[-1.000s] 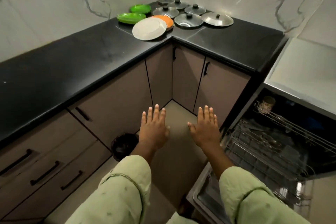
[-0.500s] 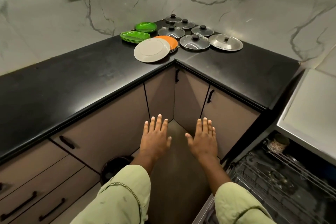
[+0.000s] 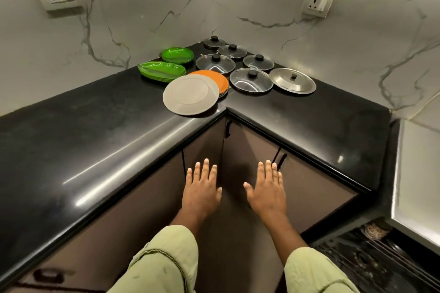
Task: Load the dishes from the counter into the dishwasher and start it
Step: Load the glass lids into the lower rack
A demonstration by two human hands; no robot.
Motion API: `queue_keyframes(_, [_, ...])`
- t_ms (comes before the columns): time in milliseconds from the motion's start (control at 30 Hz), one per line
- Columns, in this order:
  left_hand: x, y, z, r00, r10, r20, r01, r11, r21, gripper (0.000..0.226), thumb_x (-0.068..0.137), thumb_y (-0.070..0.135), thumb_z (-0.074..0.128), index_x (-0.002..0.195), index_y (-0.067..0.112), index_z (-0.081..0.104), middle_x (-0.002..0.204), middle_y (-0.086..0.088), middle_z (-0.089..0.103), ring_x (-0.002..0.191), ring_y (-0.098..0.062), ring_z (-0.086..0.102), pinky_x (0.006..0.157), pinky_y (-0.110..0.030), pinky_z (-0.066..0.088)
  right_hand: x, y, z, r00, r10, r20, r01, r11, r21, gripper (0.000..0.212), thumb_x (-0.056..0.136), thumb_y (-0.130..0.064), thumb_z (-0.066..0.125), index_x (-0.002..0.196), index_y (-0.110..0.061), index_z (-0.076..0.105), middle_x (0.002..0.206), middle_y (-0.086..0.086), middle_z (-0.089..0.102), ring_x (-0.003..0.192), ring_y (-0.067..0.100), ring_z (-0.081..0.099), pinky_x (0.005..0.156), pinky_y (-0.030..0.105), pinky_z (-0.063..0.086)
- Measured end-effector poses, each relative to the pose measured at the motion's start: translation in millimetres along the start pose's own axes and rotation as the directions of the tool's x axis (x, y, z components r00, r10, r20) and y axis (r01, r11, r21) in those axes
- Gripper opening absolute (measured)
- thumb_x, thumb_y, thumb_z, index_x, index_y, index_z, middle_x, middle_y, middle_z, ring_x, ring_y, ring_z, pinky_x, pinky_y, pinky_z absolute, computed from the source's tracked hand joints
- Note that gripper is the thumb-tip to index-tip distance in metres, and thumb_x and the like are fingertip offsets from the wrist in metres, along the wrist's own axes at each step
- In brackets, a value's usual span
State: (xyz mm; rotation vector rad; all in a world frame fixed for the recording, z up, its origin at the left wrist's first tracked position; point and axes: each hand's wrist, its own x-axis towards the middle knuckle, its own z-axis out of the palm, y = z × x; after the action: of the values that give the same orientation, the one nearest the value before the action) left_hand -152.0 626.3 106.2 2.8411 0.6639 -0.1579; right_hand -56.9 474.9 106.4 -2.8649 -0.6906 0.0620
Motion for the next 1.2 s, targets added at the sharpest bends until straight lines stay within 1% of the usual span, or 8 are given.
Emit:
queue_keyframes(167, [53.6,-29.4,-11.9,1.000,0.028,0.008,-0.028,1.000,0.006,0.069,0.103,0.045,0.034,0.159,0.020,0.001,0.166,-0.008,-0.010,0.152,-0.029,-0.010,0.121,-0.046,-0.007,41.8,-31.6,0.4,0.999,0.043,-0.001,-0.043,0.999,-0.019,0.078,0.099,-0.051,0.041,0.157,-0.014,0.005,0.164,0.009,0.000,0.151,0.024,-0.004,0.122,0.038,0.000])
queue_keyframes(333, [95.0,-30.8,-13.0,0.995,0.090,0.049,-0.090,0.996,-0.005,0.069,0.104,0.044,0.033,0.158,0.020,-0.001,0.165,-0.008,-0.012,0.152,-0.029,-0.012,0.120,-0.045,-0.008,73.4,-31.9,2.3,0.995,0.099,0.023,-0.098,0.995,-0.031,0.079,0.099,-0.051,0.041,0.157,-0.014,0.002,0.164,0.009,-0.003,0.151,0.024,-0.007,0.122,0.038,-0.001])
queue_keyframes(467, [128.9,-15.4,-14.5,0.983,0.171,0.073,-0.173,0.985,0.018,0.068,0.105,0.044,0.032,0.158,0.019,-0.002,0.165,-0.008,-0.012,0.152,-0.029,-0.013,0.121,-0.046,-0.007,105.0,-17.9,0.7,0.989,0.145,0.003,-0.145,0.989,-0.025,0.079,0.099,-0.050,0.042,0.157,-0.014,0.002,0.164,0.009,-0.002,0.151,0.024,-0.006,0.122,0.038,-0.001])
queue_keyframes(567, [161.2,-3.4,-20.0,0.976,0.203,0.074,-0.206,0.978,0.033,0.068,0.105,0.043,0.031,0.158,0.019,-0.003,0.165,-0.008,-0.013,0.151,-0.029,-0.014,0.121,-0.046,-0.007,134.5,-7.2,-1.1,0.989,0.150,-0.009,-0.150,0.989,-0.014,0.078,0.099,-0.049,0.042,0.157,-0.014,0.003,0.164,0.009,-0.001,0.151,0.025,-0.006,0.122,0.038,-0.001])
queue_keyframes(733, [217.6,24.0,-30.9,0.973,0.220,0.065,-0.223,0.973,0.050,0.068,0.105,0.044,0.031,0.158,0.019,-0.003,0.165,-0.008,-0.012,0.151,-0.029,-0.013,0.121,-0.046,-0.007,185.6,18.6,-10.8,0.990,0.141,-0.018,-0.141,0.990,-0.024,0.078,0.099,-0.049,0.041,0.157,-0.014,0.002,0.164,0.010,-0.002,0.151,0.025,-0.005,0.122,0.038,-0.001])
queue_keyframes(833, [254.6,47.7,-36.5,0.974,0.222,0.048,-0.224,0.973,0.051,0.069,0.105,0.045,0.032,0.159,0.018,-0.002,0.165,-0.009,-0.012,0.152,-0.029,-0.012,0.121,-0.047,-0.007,220.4,41.2,-20.0,0.992,0.118,-0.045,-0.120,0.992,-0.042,0.078,0.098,-0.049,0.044,0.157,-0.014,0.006,0.164,0.011,0.002,0.152,0.026,-0.003,0.122,0.038,0.002])
queue_keyframes(933, [285.9,67.4,-43.2,0.974,0.225,0.030,-0.226,0.973,0.042,0.070,0.104,0.046,0.033,0.159,0.018,-0.002,0.165,-0.009,-0.012,0.152,-0.029,-0.013,0.122,-0.047,-0.006,253.4,62.2,-25.0,0.994,0.099,-0.042,-0.101,0.993,-0.059,0.076,0.098,-0.049,0.044,0.157,-0.015,0.008,0.164,0.012,0.003,0.151,0.026,-0.002,0.122,0.038,0.002])
queue_keyframes(1200, [360.9,86.3,-50.6,0.965,0.249,0.086,-0.253,0.967,0.035,0.077,0.102,0.048,0.041,0.159,0.018,-0.001,0.165,-0.010,-0.012,0.152,-0.031,-0.012,0.123,-0.047,-0.005,323.8,85.9,-32.2,0.996,0.089,-0.016,-0.090,0.993,-0.082,0.074,0.099,-0.047,0.042,0.157,-0.017,0.006,0.164,0.011,0.000,0.151,0.026,-0.003,0.122,0.039,0.002])
